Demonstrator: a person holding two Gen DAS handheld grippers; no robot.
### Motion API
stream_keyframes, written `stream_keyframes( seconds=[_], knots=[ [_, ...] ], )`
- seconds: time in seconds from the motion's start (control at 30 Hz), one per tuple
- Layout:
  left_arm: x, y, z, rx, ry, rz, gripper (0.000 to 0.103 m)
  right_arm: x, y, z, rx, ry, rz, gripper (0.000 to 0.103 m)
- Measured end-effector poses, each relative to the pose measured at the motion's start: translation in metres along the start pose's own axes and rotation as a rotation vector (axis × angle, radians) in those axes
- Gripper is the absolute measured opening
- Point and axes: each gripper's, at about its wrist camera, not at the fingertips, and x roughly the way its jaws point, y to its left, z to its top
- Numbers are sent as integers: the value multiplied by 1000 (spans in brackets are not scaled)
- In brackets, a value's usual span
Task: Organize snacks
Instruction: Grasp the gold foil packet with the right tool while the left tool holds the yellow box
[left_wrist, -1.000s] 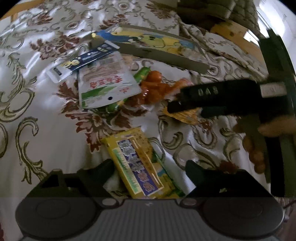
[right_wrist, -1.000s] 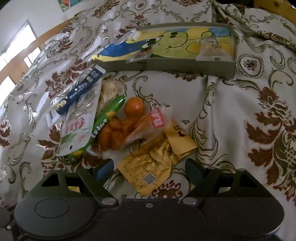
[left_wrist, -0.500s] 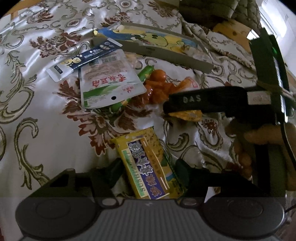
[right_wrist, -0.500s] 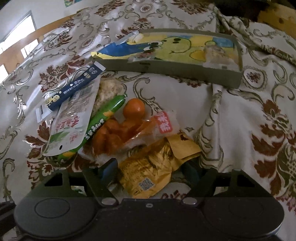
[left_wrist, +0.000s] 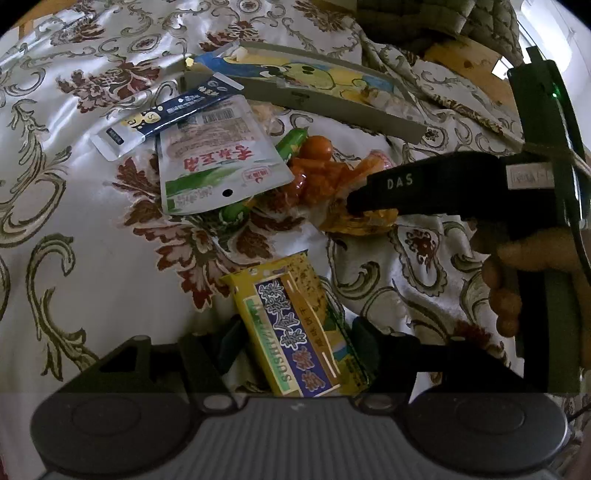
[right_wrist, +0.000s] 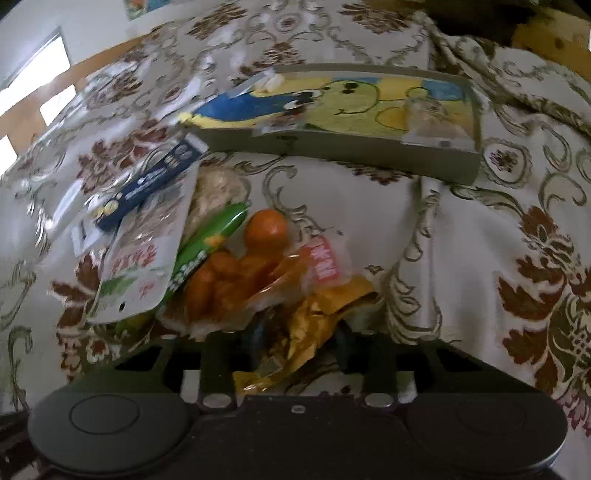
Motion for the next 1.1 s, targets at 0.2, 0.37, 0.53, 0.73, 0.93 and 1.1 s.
stream_keyframes(
  seconds=[0.2,0.37,0.53,0.73,0.93,1.1],
  knots=[
    [0,1,-1,5,-12,-4,66,2,-3,-1,-4,3,3,33],
    [1,-2,-3,24,-24,-6,71,1,1,-2,-29,0,-18,29],
    [2,-7,-7,59,-32,9,73,-2,0,-3,-18,-1,-15,28],
    [-2,-5,-5,39,-28,6,65,-8,-3,-3,19,-1,-12,27],
    [-4,-7,-4,42,-22,16,64,-16,-3,-7,42,11,-21,27],
    [-8,-7,-3,25,-26,2,63,-26,-8,-9,87,19,-15,27]
  ],
)
